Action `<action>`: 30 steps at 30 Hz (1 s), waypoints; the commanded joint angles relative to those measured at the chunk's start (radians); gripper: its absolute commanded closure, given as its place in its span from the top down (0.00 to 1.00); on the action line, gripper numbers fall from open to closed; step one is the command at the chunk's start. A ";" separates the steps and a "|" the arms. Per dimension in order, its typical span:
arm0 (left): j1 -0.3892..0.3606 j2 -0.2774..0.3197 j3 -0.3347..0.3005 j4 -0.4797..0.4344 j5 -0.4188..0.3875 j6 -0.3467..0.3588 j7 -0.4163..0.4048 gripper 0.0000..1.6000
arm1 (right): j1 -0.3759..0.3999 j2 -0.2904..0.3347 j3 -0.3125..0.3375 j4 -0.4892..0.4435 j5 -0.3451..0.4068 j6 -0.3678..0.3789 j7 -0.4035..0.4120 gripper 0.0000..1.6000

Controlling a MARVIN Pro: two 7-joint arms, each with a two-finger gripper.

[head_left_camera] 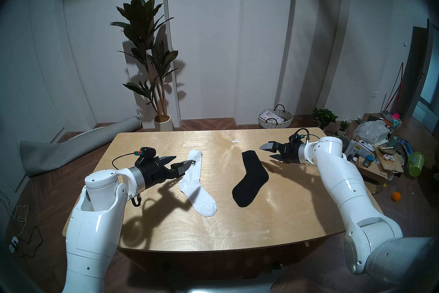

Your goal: Fold socks in half once and place them neatly on the table

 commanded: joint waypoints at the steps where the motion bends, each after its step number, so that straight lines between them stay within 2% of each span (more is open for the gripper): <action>1: -0.028 -0.004 0.008 -0.030 -0.003 -0.006 -0.001 1.00 | 0.111 -0.069 -0.007 0.066 -0.002 -0.024 -0.038 1.00; 12: -0.028 -0.004 0.013 -0.046 -0.002 -0.005 0.006 1.00 | 0.215 -0.106 -0.041 0.231 -0.004 -0.018 -0.086 1.00; 22: -0.018 -0.012 0.018 -0.060 -0.001 -0.002 0.014 1.00 | 0.320 -0.118 -0.083 0.401 -0.014 -0.014 -0.097 1.00; 30: -0.007 -0.025 0.022 -0.073 -0.001 0.001 0.035 1.00 | 0.365 -0.122 -0.134 0.515 -0.042 -0.035 -0.086 1.00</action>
